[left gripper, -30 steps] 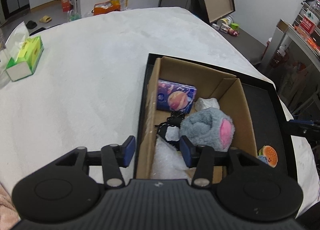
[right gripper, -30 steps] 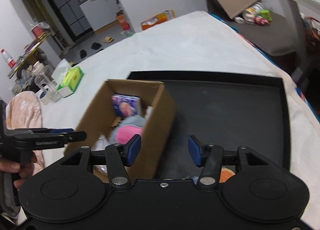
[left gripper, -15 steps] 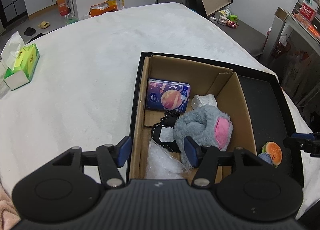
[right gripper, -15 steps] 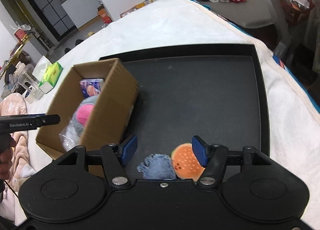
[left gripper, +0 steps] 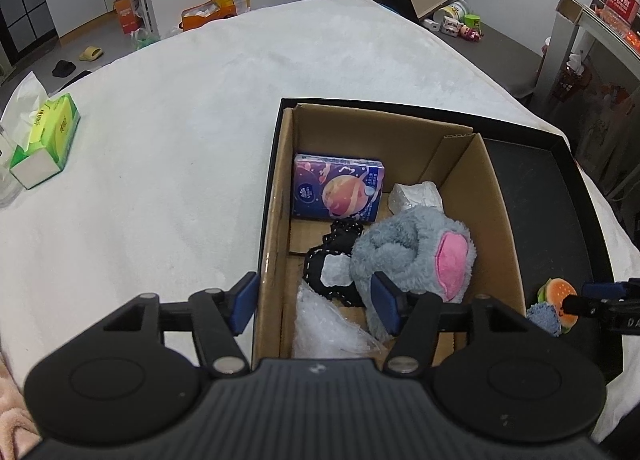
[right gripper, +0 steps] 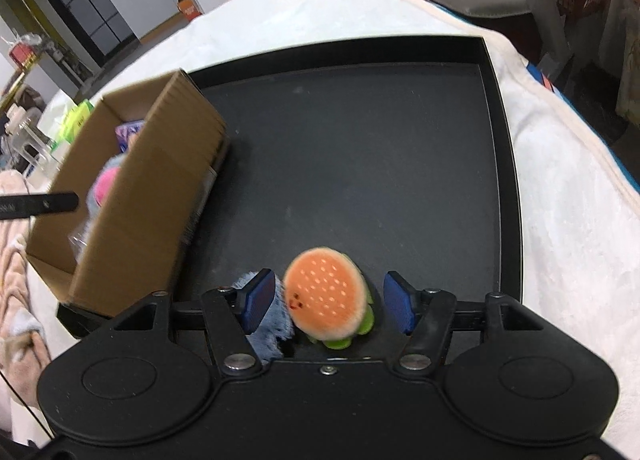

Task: Organize soft objects
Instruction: 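Move the right gripper to the orange burger plush and grasp it, then carry the burger plush with the right gripper into the box and release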

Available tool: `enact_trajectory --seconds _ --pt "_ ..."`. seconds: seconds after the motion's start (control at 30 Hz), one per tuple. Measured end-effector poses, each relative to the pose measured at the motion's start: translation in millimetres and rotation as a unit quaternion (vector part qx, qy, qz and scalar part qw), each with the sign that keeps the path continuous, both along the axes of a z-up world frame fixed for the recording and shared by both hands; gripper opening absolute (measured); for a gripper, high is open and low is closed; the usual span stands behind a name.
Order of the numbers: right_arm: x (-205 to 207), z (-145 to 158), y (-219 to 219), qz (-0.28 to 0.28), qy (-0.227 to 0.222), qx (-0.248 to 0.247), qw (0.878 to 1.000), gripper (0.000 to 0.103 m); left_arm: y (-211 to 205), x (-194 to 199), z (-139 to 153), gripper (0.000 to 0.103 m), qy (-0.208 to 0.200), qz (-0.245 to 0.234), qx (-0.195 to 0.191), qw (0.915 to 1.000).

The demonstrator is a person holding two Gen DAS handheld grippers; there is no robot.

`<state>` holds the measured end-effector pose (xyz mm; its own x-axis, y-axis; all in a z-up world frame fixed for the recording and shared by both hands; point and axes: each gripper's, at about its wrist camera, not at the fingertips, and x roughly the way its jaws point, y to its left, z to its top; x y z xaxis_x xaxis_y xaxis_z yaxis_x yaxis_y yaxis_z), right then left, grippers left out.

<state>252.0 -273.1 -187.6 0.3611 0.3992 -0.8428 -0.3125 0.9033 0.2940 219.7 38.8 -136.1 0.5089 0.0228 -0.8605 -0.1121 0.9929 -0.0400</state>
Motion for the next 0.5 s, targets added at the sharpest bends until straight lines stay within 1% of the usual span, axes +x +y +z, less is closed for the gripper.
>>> enact_trajectory --seconds 0.13,0.3,0.33,0.4,0.5 --pt "-2.2 -9.3 0.4 0.002 0.006 -0.009 1.000 0.060 -1.0 1.6 -1.7 0.060 0.003 -0.001 0.006 1.0000" --pt "-5.5 -13.7 5.4 0.011 0.011 -0.010 1.000 0.060 0.9 2.6 -3.2 0.060 0.007 0.002 0.009 0.9999" --pt "-6.2 -14.4 6.3 0.013 0.012 -0.012 1.000 0.058 1.4 2.5 -3.5 0.060 0.007 0.003 0.009 0.9999" --pt "-6.9 -15.5 7.5 0.016 0.014 -0.013 1.000 0.048 1.3 2.8 -3.7 0.060 0.007 0.005 0.008 0.9999" --pt "-6.8 -12.3 6.5 0.013 0.007 -0.017 1.000 0.042 2.3 2.2 -3.5 0.060 0.006 0.004 0.008 0.9999"
